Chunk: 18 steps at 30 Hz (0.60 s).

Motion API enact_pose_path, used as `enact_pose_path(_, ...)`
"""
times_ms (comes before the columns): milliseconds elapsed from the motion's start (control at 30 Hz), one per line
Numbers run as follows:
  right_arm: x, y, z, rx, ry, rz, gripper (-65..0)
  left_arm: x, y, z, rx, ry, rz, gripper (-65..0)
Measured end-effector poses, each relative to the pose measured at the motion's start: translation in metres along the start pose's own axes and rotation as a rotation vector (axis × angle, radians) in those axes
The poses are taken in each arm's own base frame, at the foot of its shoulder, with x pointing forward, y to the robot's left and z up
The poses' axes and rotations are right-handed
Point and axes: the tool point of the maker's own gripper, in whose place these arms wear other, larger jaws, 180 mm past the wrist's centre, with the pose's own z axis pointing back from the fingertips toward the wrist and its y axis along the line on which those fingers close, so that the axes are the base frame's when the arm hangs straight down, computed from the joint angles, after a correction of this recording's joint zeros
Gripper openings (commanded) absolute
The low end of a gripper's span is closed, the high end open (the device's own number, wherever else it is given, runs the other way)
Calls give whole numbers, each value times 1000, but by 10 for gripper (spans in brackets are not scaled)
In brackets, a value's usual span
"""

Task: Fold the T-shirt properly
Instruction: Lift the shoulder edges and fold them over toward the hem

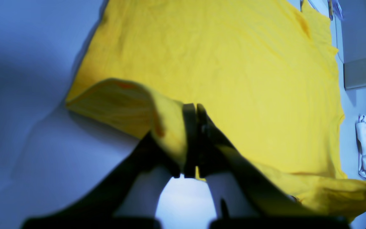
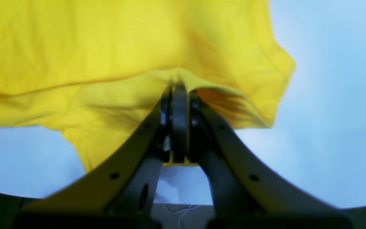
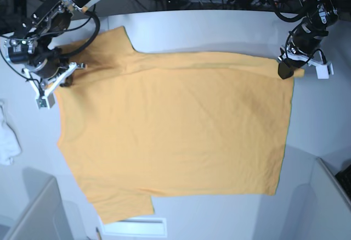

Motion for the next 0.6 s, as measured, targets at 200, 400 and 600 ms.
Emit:
enact_pose_path(200,12,6,-13,42,1,-5,-650,7,5,-13,-3,-12,35,-650)
enact_pose_path(400,20,11,-24,77,5,-18,-650,13,6,-25,-11,-23,60,-650)
enact_pose_path(600,38,13,-26,95,-27,-23,-650,14,11,-28,-5,-23,77,-650)
